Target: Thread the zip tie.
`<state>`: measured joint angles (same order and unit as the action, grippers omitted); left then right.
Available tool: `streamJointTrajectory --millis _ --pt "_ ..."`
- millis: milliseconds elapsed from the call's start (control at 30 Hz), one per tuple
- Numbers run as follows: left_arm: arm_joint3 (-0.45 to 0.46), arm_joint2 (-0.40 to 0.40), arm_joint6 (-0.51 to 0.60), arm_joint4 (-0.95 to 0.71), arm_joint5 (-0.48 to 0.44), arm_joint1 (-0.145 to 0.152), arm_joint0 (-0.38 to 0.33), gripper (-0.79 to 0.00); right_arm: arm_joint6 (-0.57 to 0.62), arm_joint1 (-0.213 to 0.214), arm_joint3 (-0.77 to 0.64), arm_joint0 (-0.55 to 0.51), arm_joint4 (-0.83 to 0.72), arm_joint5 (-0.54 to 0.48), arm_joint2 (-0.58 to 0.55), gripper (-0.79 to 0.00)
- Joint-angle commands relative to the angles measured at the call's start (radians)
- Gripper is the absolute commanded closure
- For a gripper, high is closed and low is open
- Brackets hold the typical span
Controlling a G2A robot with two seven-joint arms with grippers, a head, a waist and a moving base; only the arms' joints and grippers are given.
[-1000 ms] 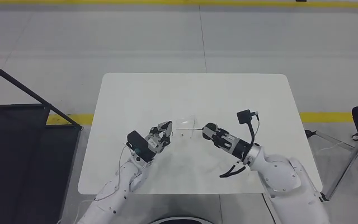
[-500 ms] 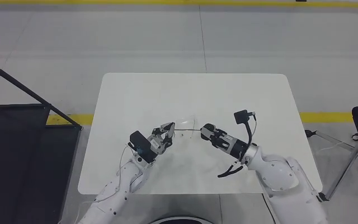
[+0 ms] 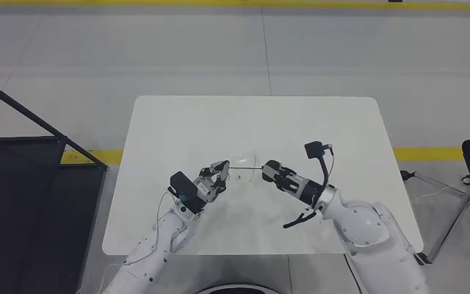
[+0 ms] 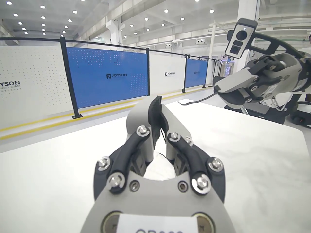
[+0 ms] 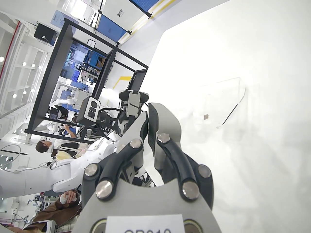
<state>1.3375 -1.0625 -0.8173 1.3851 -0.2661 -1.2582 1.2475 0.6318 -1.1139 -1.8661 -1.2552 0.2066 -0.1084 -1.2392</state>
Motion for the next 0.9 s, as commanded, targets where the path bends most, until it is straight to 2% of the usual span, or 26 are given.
streamJointTrajectory --millis 0,867 --pt "0.0 0.0 0.0 0.0 0.0 0.0 0.0 0.0 -0.001 -0.001 0.001 0.002 -0.002 0.005 0.002 0.0" --pt "0.0 0.0 0.0 0.0 0.0 0.0 0.0 0.0 -0.009 -0.008 0.016 0.032 -0.022 0.064 0.019 0.0"
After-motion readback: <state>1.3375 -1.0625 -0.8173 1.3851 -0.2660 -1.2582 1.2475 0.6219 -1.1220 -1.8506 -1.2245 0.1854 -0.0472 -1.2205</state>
